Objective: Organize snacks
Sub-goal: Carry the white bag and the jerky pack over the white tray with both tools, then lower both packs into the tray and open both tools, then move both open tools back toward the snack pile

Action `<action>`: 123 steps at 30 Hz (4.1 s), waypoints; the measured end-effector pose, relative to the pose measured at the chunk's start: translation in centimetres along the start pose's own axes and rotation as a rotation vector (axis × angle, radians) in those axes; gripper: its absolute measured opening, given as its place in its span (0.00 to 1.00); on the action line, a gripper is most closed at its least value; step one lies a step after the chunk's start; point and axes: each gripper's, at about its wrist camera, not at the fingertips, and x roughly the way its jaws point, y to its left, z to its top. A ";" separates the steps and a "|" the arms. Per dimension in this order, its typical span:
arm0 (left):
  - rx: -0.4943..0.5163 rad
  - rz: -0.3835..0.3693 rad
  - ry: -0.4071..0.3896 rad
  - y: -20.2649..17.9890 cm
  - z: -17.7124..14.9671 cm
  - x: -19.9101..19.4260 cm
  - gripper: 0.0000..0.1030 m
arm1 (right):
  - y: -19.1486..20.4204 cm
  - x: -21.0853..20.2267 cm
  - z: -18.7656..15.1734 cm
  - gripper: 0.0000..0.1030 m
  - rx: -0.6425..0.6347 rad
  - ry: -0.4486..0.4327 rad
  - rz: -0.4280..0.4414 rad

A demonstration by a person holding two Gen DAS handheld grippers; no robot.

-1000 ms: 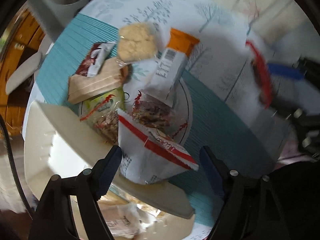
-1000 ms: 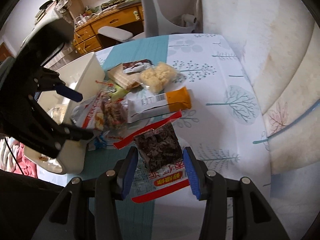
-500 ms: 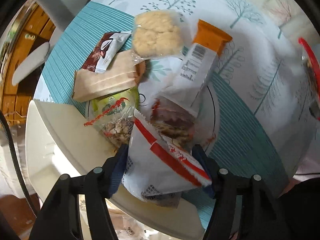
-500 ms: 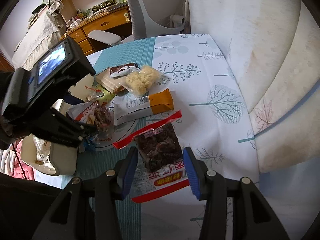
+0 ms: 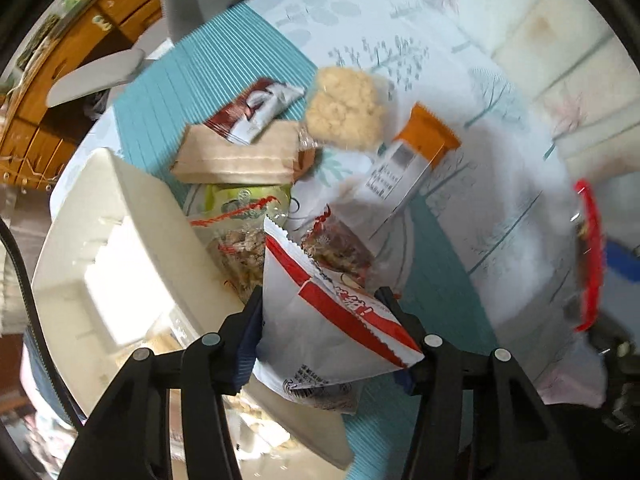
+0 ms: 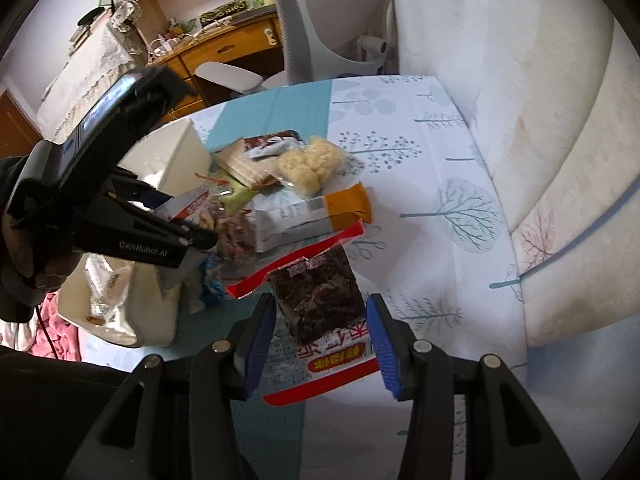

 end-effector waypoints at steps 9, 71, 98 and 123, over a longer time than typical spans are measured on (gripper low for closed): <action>-0.108 -0.078 -0.147 0.8 -3.5 -6.7 0.51 | 2.9 -1.9 0.5 0.46 -0.012 -0.031 0.055; -0.530 -0.144 -0.384 13.6 -24.9 -11.6 0.82 | 13.0 -0.6 -1.9 0.68 0.406 -0.070 0.196; -1.048 -0.061 -0.366 -5.2 -17.7 -9.5 0.82 | -2.5 -1.0 2.3 0.69 -0.145 0.044 0.279; -1.325 0.160 -0.512 -5.7 -11.9 0.7 0.82 | -2.3 6.7 5.6 0.69 -0.767 -0.180 0.245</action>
